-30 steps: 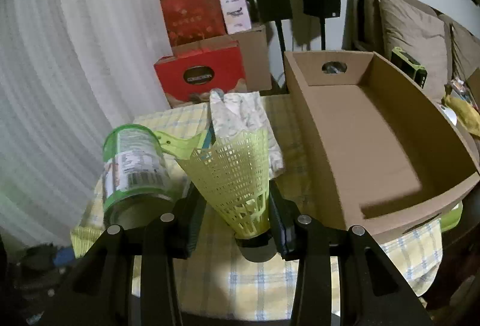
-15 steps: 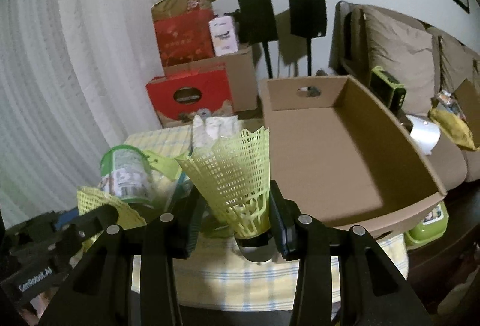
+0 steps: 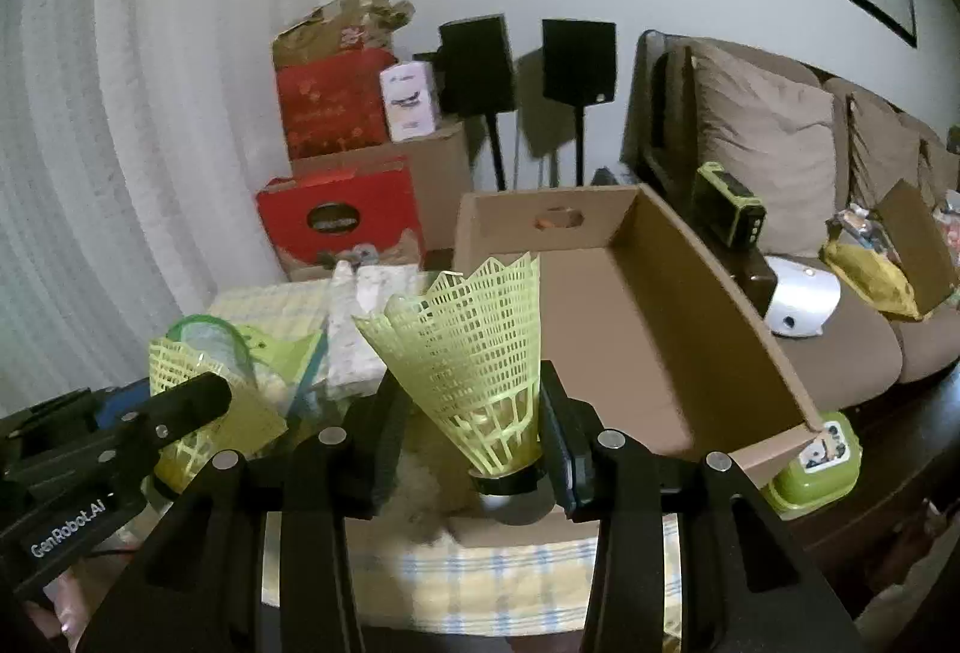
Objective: Organize objects
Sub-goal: 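Carry both shuttlecocks over the cardboard box and open the right gripper to drop its shuttlecock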
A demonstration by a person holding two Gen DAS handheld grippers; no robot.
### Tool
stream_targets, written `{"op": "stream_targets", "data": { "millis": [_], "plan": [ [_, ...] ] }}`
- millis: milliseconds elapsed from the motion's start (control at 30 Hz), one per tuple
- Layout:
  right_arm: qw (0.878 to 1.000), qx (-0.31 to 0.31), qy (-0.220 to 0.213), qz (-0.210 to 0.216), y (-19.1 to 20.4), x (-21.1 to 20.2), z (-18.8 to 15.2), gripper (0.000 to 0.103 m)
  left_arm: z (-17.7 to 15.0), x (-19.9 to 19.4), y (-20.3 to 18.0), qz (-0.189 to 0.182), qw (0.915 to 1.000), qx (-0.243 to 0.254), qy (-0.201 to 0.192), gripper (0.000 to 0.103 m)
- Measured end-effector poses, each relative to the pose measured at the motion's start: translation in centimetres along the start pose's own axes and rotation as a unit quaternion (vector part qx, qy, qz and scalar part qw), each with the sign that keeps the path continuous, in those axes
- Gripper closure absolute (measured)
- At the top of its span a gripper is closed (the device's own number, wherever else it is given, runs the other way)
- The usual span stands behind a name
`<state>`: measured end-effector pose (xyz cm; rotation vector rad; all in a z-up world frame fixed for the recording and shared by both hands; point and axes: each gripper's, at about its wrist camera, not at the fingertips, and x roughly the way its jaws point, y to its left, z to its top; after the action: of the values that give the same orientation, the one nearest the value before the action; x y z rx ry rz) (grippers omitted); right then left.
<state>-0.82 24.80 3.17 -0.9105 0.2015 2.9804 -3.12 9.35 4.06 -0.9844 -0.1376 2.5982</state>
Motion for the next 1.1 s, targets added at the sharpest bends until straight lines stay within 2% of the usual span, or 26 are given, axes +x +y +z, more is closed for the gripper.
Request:
{"op": "stream_targets", "data": {
  "millis": [600,1100],
  "plan": [
    [0.998,0.018,-0.001,-0.052,-7.1,0.2,0.6,0.061,2.0,5.4,-7.5,-0.015,0.9997,0.02,0.005,0.081],
    [0.996,0.02,0.021,-0.079,-10.1,2.8,0.6,0.061,2.3,9.4,-10.1,0.001,0.9995,0.027,0.015,0.08]
  ]
}}
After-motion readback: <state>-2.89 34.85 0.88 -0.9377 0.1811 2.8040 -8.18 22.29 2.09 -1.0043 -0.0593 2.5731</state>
